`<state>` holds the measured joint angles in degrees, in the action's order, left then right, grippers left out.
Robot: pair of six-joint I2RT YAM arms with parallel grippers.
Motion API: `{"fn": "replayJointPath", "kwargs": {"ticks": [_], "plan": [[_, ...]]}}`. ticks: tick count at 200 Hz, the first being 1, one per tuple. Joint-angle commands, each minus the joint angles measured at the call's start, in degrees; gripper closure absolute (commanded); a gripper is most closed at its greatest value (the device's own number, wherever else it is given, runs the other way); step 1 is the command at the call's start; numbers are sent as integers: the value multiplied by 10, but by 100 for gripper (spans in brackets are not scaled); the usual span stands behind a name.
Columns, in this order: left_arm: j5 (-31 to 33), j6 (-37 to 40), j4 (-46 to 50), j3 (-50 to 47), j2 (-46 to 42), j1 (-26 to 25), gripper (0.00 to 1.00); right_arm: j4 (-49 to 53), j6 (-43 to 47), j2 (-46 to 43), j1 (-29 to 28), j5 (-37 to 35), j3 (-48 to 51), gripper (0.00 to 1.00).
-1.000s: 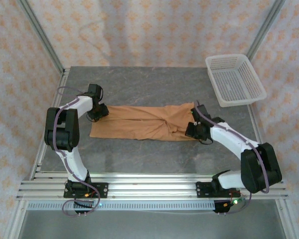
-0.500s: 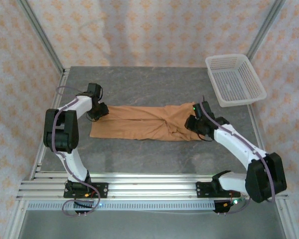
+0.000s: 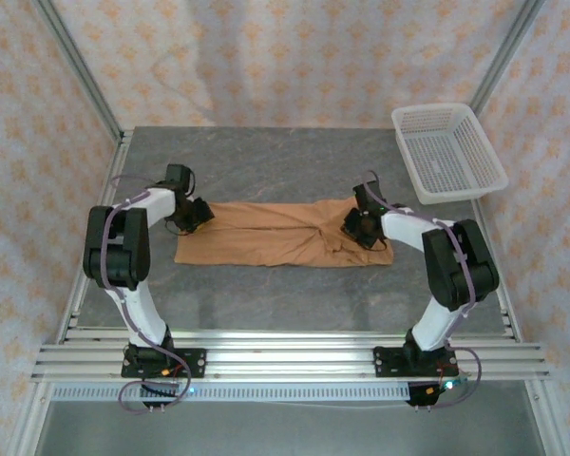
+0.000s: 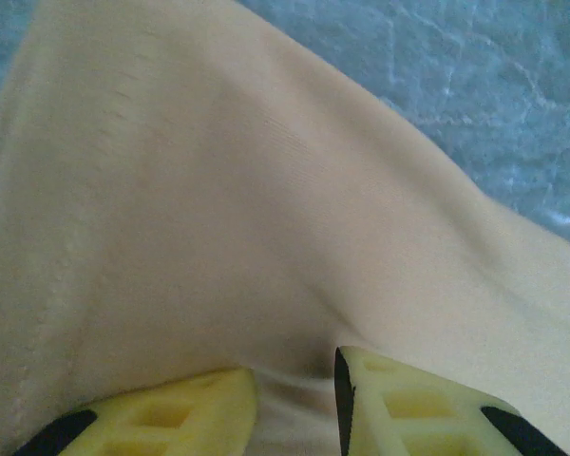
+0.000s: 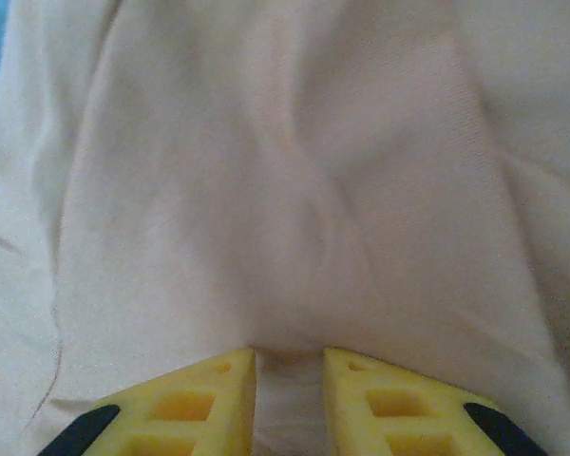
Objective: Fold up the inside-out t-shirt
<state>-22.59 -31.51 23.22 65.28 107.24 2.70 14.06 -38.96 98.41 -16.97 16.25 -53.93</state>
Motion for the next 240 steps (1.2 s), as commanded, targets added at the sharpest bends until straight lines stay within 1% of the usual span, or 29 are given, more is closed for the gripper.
{"fn": "replayJointPath", "kwargs": {"ticks": [1,16,23,30,37,57,66,91,99,113,135,166,188,193,206,214,226,240], "plan": [[15,-17,-8,-38,6,22,66,23,17,-4,9,-23,2,74],[-3,-29,-20,-54,-22,18,68,43,42,-7,9,8,-21,73],[2,-34,-21,-61,-44,8,68,59,57,-13,9,18,-33,71],[13,-35,-18,-67,-65,-2,68,80,72,-23,9,13,-46,68],[24,-35,-11,-68,-86,-13,67,96,87,-36,9,-5,-52,61],[60,-26,19,-59,-128,-37,62,141,131,-62,12,-104,-64,32],[71,-21,33,-52,-141,-40,61,158,151,-59,13,-140,-75,25],[70,-13,54,-34,-162,-44,61,214,197,-12,12,-217,-124,18],[69,-11,60,-29,-166,-45,61,224,208,6,13,-231,-138,15],[69,-8,65,-26,-173,-45,62,242,222,40,13,-236,-160,14],[69,-4,68,-28,-179,-45,62,248,238,78,13,-212,-173,11],[66,-2,69,-30,-176,-45,62,232,243,107,13,-160,-168,12],[58,-4,69,-28,-180,-45,62,207,235,107,12,-124,-149,21],[56,-4,70,-27,-182,-45,63,200,233,107,13,-116,-144,24],[55,-4,73,-26,-187,-45,63,185,226,107,13,-96,-132,36],[55,-3,76,-24,-190,-45,63,183,223,106,12,-98,-129,44],[55,-3,78,-25,-193,-45,63,176,219,99,13,-96,-120,49],[53,-3,79,-26,-196,-45,63,178,217,95,12,-94,-115,61]]}}
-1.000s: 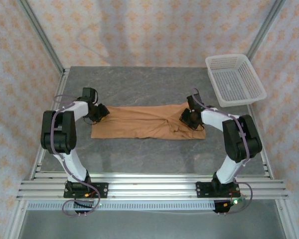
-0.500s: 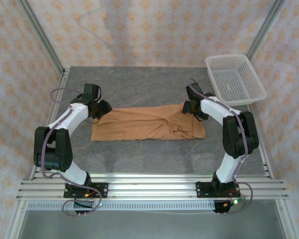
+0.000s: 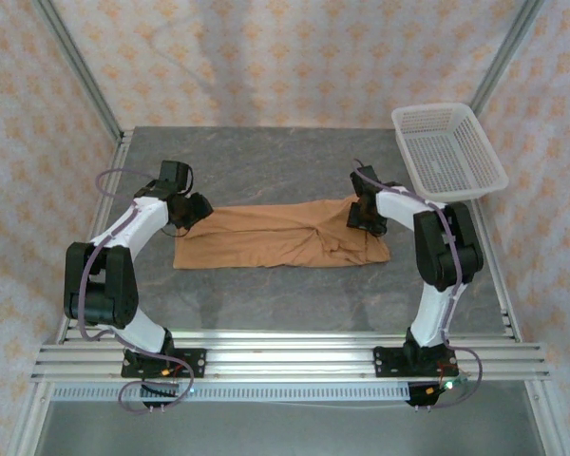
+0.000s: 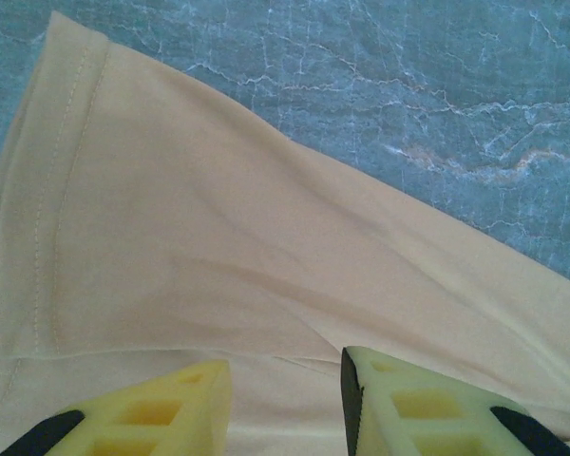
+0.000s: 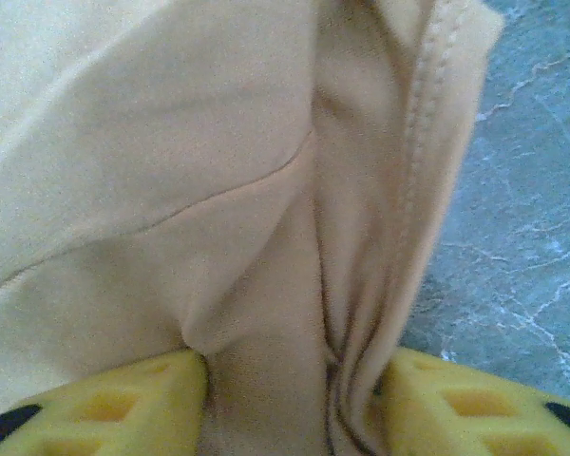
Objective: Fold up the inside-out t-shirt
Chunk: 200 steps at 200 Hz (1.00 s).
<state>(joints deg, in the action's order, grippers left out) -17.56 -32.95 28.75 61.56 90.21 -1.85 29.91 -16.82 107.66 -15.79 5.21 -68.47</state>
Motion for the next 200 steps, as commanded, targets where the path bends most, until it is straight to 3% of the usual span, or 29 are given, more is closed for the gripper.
{"fn": "replayJointPath", "kwargs": {"ticks": [1,46,73,104,140,200], "plan": [[3,12,23,11,-26,0,63,19,-4,2,1,16,30,61],[-5,0,7,1,-25,-10,63,18,1,-1,6,29,36,85],[-7,-30,-38,-24,-9,-45,65,15,0,-22,23,24,52,98],[-35,-80,-109,-39,29,-82,65,17,4,-66,58,2,76,100],[-42,-76,-104,19,53,-86,65,31,6,-142,91,-4,91,100],[-70,-46,-74,58,53,-37,65,81,7,-237,70,25,56,100]]}}
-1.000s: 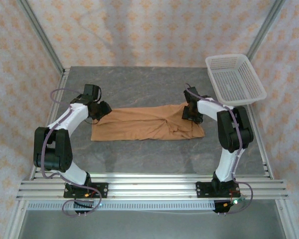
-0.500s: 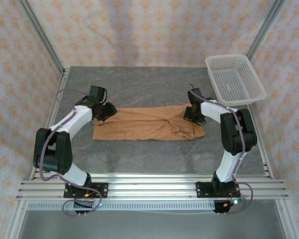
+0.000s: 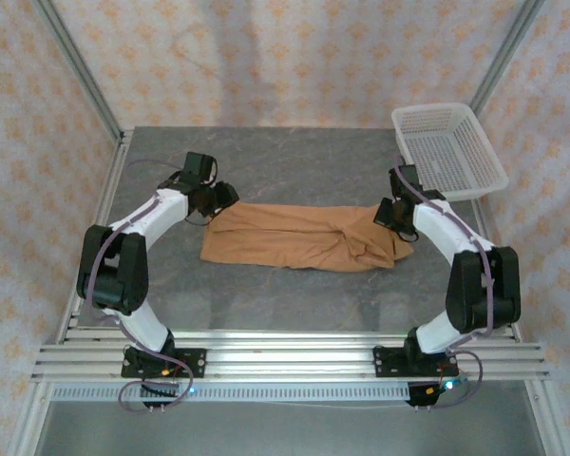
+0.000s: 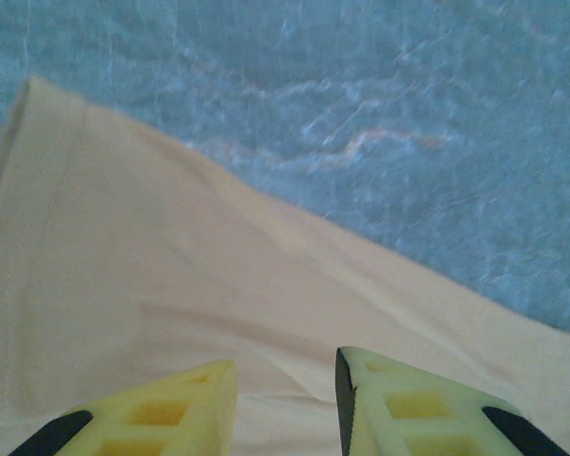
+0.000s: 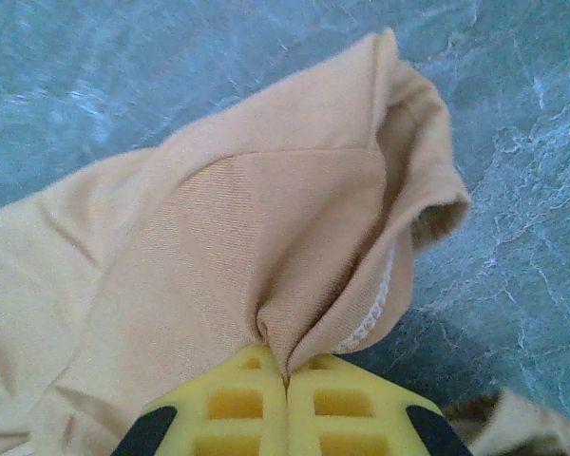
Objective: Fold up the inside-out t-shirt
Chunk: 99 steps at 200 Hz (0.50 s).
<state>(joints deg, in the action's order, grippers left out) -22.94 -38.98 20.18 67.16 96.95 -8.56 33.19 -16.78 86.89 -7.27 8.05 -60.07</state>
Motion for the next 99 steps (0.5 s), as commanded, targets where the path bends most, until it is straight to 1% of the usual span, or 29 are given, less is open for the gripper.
{"fn": "replayJointPath", "kwargs": {"ticks": [1,48,99], "plan": [[-16,15,12,2,-15,31,65,49,7,-31,-17,-4,-29,100],[-44,26,16,-27,-54,92,65,92,-25,-51,-80,-30,-81,100],[-59,31,17,-40,-66,114,65,115,-78,-35,-174,-68,-143,100]]}}
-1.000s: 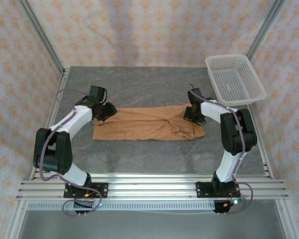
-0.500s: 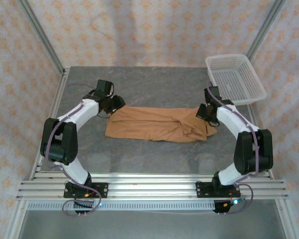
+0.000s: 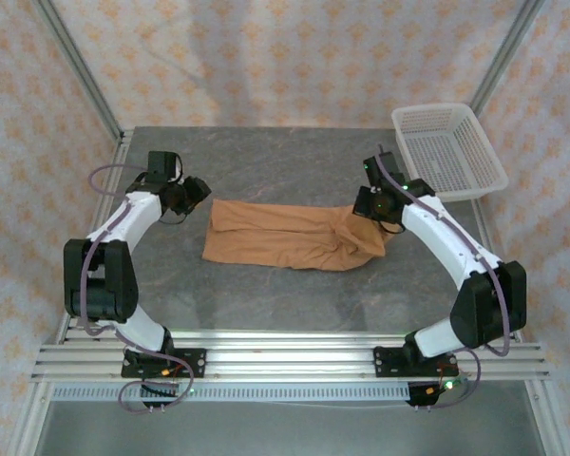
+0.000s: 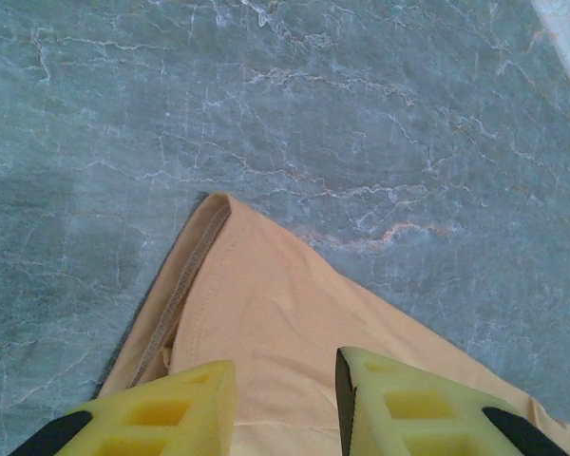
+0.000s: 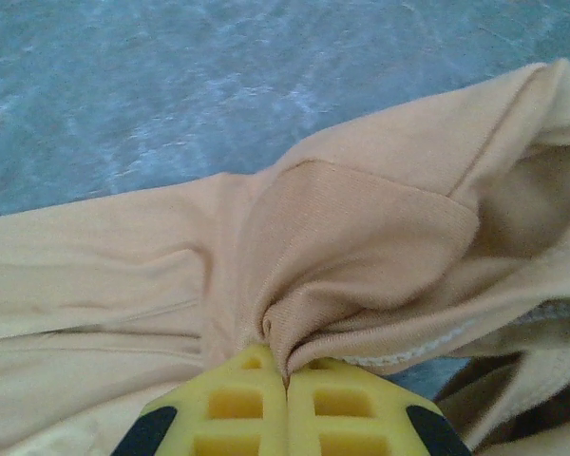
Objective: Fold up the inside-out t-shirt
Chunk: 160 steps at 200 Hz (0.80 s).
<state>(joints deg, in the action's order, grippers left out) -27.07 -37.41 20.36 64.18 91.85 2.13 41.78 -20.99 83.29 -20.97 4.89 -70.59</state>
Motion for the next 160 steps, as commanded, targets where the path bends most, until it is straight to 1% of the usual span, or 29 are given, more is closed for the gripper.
{"fn": "replayJointPath", "kwargs": {"ticks": [1,39,69,116,160], "plan": [[-18,15,15,-11,-15,8,65,30,-37,3,-39,-37,-40,100],[-21,18,17,-14,-16,18,65,34,-67,31,-102,-53,-95,100],[-33,18,19,-20,-16,38,66,28,-83,68,-145,-52,-140,100],[-46,16,27,-34,-32,73,66,34,-85,160,-207,-54,-225,100],[-52,22,34,-42,-44,95,66,47,-82,236,-243,-56,-310,100]]}}
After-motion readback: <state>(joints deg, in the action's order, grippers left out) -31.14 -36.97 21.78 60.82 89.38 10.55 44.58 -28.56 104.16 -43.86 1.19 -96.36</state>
